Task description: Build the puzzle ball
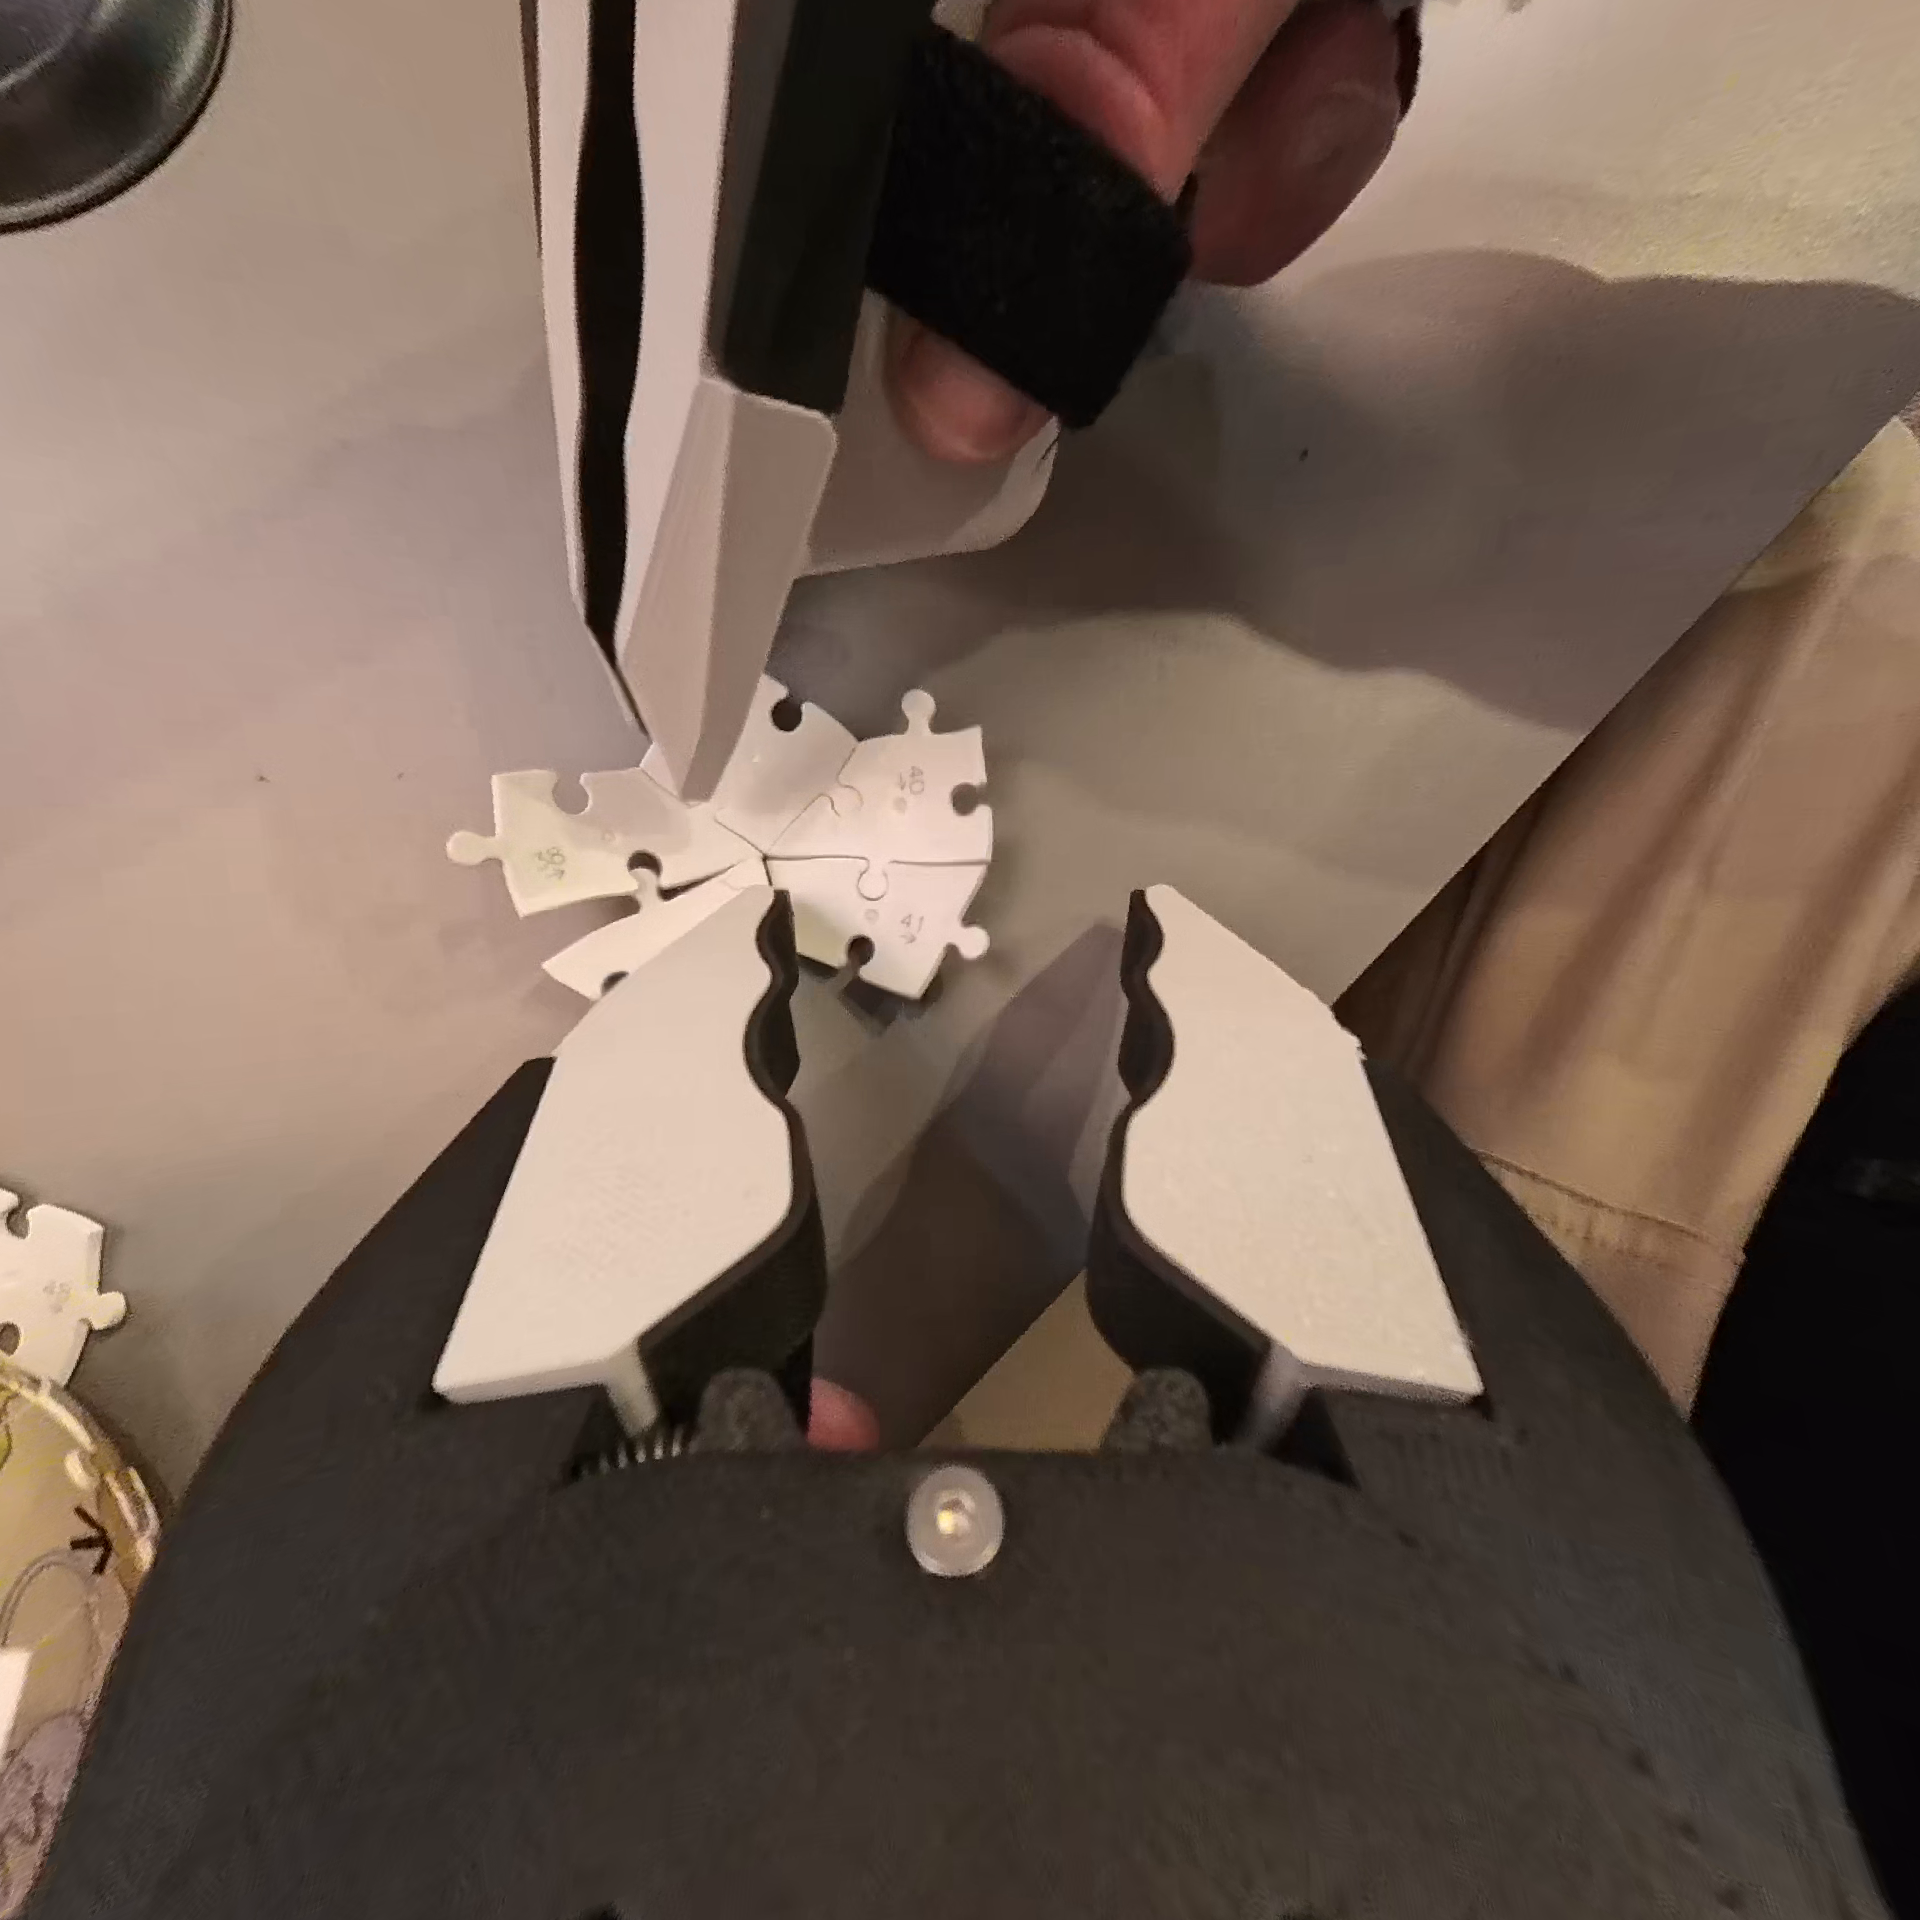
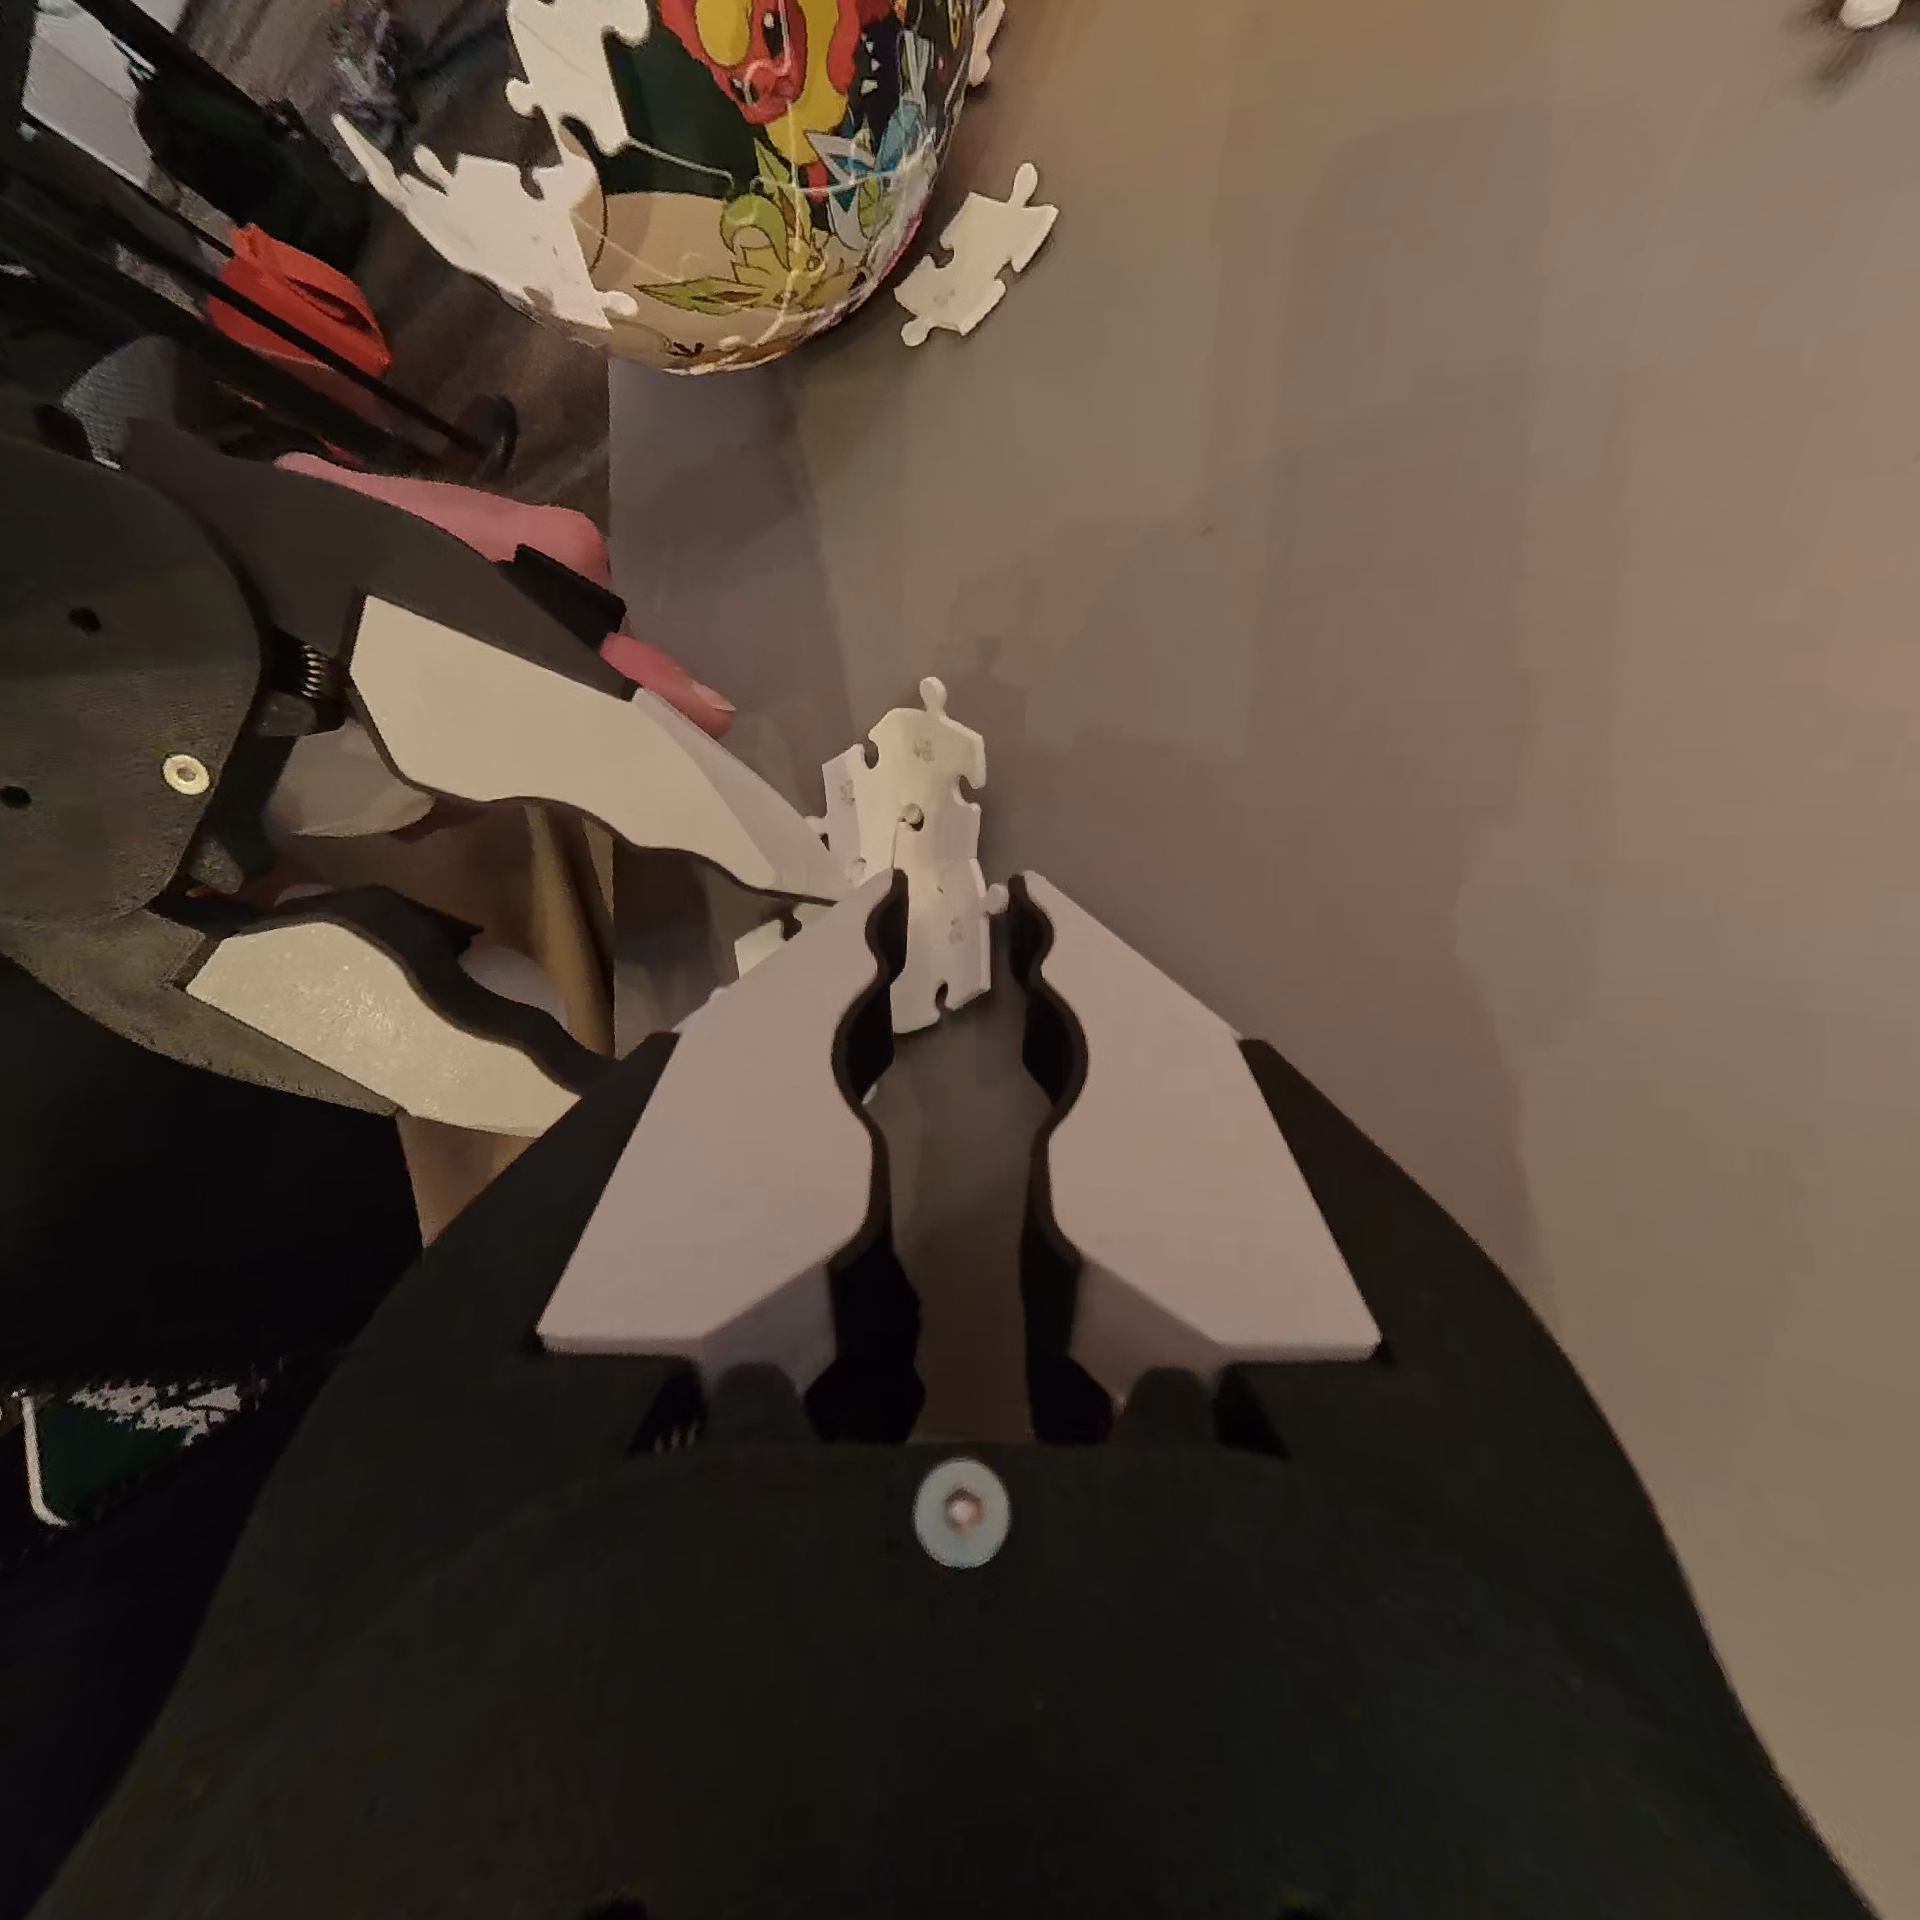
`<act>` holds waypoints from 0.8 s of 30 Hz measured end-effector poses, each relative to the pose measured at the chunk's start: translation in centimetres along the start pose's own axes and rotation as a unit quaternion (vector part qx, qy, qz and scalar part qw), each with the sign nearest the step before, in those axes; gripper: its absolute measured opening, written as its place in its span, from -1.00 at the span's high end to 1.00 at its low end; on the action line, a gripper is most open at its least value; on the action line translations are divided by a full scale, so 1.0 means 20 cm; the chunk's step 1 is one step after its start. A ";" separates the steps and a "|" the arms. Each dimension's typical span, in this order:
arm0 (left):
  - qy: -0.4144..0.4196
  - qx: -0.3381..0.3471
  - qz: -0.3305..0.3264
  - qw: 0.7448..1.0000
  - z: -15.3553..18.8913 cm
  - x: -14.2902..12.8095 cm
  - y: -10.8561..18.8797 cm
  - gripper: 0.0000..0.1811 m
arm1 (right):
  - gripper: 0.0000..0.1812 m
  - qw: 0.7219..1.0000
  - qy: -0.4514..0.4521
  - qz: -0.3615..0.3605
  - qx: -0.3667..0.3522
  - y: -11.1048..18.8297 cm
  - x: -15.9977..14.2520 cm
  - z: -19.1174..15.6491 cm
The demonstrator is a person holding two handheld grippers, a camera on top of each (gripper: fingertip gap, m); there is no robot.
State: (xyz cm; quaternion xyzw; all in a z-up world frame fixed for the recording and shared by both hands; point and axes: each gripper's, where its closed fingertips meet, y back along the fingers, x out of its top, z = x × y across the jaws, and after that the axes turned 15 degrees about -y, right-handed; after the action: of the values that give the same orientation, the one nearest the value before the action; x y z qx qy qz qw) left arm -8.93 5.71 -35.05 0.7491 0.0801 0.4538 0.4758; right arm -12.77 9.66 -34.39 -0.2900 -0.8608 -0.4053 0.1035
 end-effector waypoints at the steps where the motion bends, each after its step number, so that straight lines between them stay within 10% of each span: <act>1: -0.001 -0.001 0.000 1.000 0.00 0.00 0.00 0.34 | 0.81 1.000 -0.002 0.001 0.002 0.00 0.01 0.00; 24: -0.034 0.020 -0.014 0.999 -0.03 -0.02 0.00 0.35 | 0.86 1.000 -0.004 -0.001 0.008 -0.02 0.00 -0.01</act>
State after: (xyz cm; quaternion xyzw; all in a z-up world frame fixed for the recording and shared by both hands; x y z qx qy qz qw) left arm -9.58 5.84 -35.15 0.7723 0.0832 0.4199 0.4693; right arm -13.05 9.41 -34.50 -0.2896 -0.8647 -0.3976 0.1018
